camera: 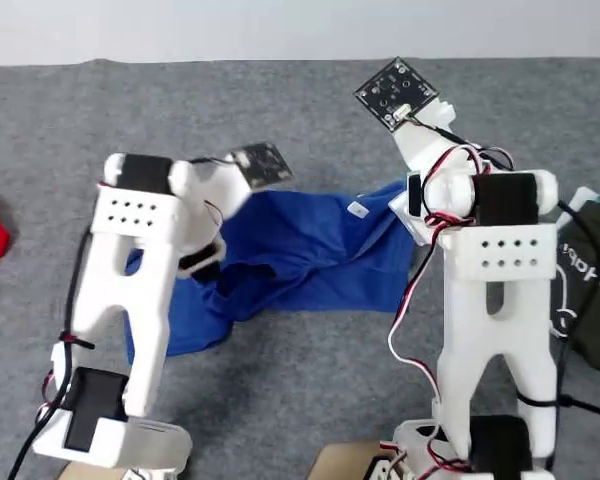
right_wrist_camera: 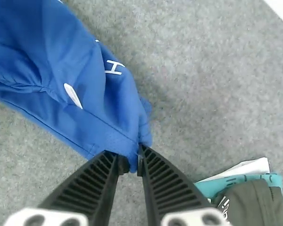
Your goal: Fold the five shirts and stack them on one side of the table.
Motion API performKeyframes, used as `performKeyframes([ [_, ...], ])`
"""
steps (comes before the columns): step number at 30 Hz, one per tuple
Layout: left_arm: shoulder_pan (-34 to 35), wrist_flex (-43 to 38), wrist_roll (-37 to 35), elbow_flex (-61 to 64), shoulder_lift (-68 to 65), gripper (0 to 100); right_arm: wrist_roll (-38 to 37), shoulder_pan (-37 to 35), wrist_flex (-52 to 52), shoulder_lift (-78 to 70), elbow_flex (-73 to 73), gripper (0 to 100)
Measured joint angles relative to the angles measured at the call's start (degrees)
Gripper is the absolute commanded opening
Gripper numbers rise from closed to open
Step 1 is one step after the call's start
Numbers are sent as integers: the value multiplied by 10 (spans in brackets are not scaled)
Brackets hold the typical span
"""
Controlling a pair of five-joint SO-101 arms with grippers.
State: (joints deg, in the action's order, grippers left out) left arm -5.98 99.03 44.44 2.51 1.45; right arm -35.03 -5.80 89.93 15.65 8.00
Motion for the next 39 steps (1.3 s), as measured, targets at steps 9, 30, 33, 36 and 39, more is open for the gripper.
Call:
performKeyframes([
  [9,-7,-2,18,44,-32,183,0,0,0,-4,0,10],
  [30,-54,-74,11,68,-80,184,16,0,0,-4,0,10],
  [33,-54,-94,11,89,-80,184,16,0,0,-4,0,10],
  [36,-54,-104,11,98,-80,182,16,0,0,-4,0,10],
  [39,-54,-112,11,98,-83,180,16,0,0,-4,0,10],
])
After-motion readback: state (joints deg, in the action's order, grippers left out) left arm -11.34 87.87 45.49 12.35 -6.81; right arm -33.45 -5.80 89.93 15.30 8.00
